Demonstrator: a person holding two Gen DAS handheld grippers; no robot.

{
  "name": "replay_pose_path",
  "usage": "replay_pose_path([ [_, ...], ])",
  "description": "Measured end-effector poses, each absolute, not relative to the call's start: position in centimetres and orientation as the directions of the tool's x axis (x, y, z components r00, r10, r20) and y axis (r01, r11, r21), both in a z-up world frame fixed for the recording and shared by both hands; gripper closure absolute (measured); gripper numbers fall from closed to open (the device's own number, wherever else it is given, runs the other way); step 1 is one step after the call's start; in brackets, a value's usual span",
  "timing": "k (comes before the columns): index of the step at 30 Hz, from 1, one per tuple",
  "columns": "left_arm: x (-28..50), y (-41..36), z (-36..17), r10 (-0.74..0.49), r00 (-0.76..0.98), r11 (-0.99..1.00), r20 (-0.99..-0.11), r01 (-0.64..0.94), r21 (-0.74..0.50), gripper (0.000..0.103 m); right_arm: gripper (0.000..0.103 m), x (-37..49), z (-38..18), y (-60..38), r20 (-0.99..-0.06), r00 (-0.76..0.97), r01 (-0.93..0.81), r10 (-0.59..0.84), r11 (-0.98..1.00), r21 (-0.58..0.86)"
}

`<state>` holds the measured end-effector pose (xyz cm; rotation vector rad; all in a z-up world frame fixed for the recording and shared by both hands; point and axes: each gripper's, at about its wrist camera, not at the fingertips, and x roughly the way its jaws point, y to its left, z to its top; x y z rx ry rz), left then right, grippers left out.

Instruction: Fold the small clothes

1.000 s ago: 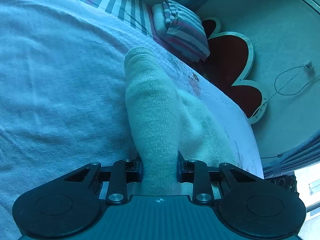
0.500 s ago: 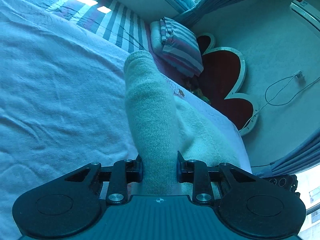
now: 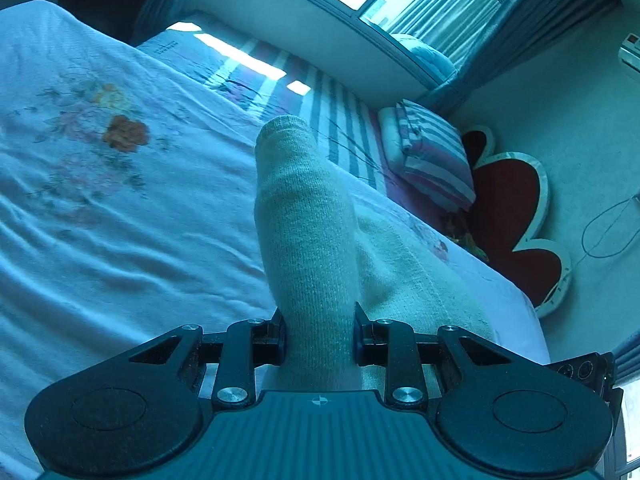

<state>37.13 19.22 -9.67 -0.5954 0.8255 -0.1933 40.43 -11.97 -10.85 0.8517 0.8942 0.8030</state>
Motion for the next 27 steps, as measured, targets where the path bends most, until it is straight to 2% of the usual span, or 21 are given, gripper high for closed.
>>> replay_pose_path([
  [7, 38.2, 25.0, -15.3, -0.378, 0.639, 0.838, -0.670, -0.070, -0.541, 0.074, 0.077, 40.8, -14.9, -5.3, -0.371, 0.403, -0.179, 0.836, 0.470, 0.864],
  [11, 39.5, 26.7, -19.6, -0.377, 0.606, 0.852, -0.701, -0.070, -0.519, 0.074, 0.077, 40.9, -18.3, -2.4, -0.436, 0.422, -0.135, 0.795, 0.531, 0.837],
  [13, 39.6, 27.8, -21.1, -0.402, 0.612, 0.828, -0.681, -0.075, -0.556, 0.074, 0.077, 40.1, -19.1, -1.8, -0.441, 0.450, -0.129, 0.776, 0.546, 0.828],
  [21, 40.2, 28.1, -21.8, -0.444, 0.613, 0.811, -0.654, -0.036, -0.584, 0.073, 0.076, 38.7, -18.8, -1.9, -0.480, 0.481, -0.127, 0.733, 0.600, 0.790],
  [27, 40.3, 27.8, -21.0, -0.446, 0.607, 0.827, -0.657, -0.001, -0.562, 0.073, 0.076, 38.0, -18.4, -2.0, -0.471, 0.488, -0.139, 0.735, 0.599, 0.789],
])
